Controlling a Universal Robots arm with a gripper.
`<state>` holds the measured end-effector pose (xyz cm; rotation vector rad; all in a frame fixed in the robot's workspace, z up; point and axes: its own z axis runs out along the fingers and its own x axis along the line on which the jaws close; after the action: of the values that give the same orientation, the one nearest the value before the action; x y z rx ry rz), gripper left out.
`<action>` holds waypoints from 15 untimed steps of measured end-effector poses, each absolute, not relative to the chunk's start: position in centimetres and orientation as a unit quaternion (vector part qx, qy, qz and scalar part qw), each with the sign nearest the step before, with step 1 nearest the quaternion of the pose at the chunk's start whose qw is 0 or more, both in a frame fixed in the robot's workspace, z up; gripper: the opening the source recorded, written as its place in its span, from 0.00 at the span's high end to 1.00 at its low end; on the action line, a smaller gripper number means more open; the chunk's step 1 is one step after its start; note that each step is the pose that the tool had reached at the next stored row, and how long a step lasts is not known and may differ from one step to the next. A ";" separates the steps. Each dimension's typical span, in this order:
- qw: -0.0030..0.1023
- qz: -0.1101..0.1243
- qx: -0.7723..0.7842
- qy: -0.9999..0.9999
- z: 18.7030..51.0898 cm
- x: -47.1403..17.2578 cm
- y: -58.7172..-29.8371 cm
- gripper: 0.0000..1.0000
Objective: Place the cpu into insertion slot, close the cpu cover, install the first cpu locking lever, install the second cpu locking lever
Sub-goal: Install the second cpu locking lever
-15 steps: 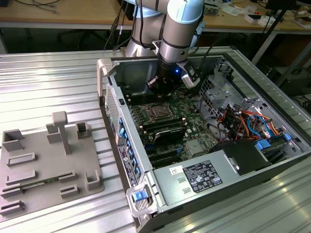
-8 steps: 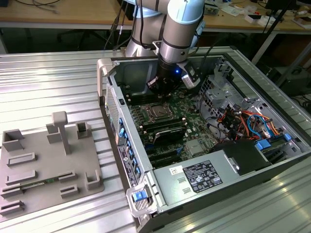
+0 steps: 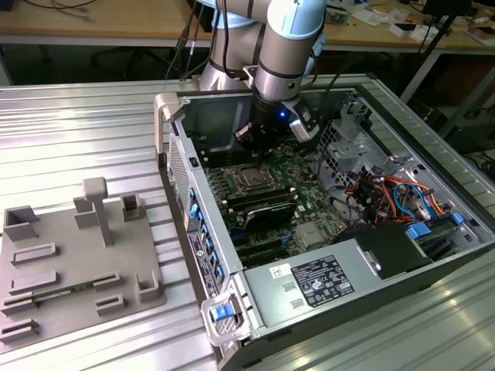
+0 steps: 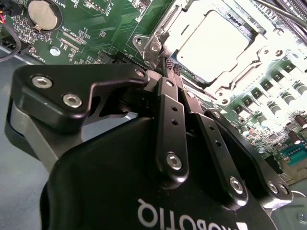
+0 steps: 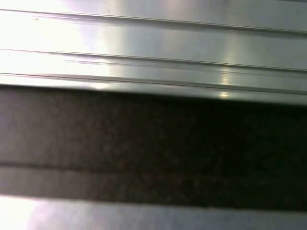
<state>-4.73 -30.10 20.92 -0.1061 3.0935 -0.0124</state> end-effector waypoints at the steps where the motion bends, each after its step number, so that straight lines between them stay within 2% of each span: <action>1: 0.023 -0.004 -0.034 0.999 20.9 -4.7 -30.2 0.89; 15: 0.023 -0.004 -0.034 0.999 20.9 -4.4 -30.3 0.89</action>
<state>-4.35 -30.25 20.92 -0.1062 3.0936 -0.0128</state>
